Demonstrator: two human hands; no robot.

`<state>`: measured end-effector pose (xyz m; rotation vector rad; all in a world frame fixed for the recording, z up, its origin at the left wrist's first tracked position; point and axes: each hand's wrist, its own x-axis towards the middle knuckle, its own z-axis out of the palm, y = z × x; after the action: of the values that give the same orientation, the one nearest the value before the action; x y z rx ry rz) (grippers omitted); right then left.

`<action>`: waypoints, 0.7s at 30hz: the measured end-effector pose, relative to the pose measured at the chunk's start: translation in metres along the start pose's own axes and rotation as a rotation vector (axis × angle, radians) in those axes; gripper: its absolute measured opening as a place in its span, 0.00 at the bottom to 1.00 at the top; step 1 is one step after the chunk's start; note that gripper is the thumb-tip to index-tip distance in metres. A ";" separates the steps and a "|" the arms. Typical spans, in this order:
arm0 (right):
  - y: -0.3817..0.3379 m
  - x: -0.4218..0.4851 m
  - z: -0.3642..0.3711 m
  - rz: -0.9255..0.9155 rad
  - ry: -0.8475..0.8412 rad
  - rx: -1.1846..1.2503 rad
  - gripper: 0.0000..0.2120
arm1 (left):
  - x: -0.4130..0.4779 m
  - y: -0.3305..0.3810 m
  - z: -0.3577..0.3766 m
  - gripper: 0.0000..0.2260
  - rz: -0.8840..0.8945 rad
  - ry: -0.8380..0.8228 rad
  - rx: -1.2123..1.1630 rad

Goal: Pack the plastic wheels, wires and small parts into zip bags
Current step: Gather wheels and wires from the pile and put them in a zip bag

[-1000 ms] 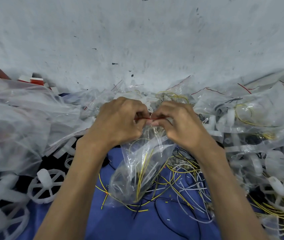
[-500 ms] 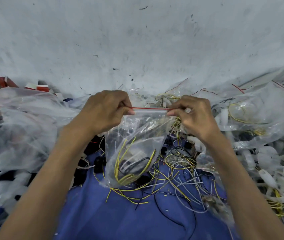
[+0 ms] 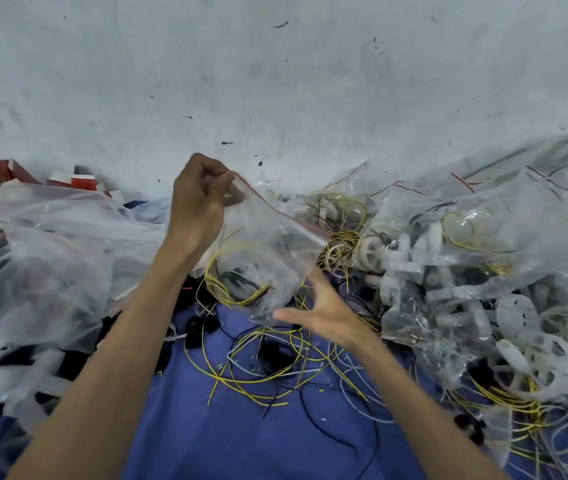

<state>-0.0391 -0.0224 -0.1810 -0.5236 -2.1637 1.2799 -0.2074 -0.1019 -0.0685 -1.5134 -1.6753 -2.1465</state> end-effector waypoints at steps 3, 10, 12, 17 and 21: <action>0.003 0.011 0.030 -0.037 0.022 0.030 0.16 | 0.001 0.002 0.021 0.11 -0.079 0.123 -0.081; -0.020 0.026 0.044 -0.157 0.360 -0.048 0.15 | 0.029 -0.010 0.057 0.07 -0.176 0.123 -0.166; -0.022 0.035 0.028 -0.001 0.433 0.129 0.15 | 0.034 -0.017 0.060 0.16 -0.142 0.036 0.018; -0.037 0.064 -0.050 0.162 0.688 0.185 0.15 | 0.024 -0.039 0.030 0.17 -0.006 0.032 0.113; -0.041 0.087 -0.156 0.209 1.003 -0.007 0.16 | 0.006 -0.065 -0.004 0.15 -0.059 -0.007 0.231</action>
<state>-0.0072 0.1132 -0.0618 -1.1233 -1.2837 0.8128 -0.2484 -0.0741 -0.1120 -1.4257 -1.9150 -1.8938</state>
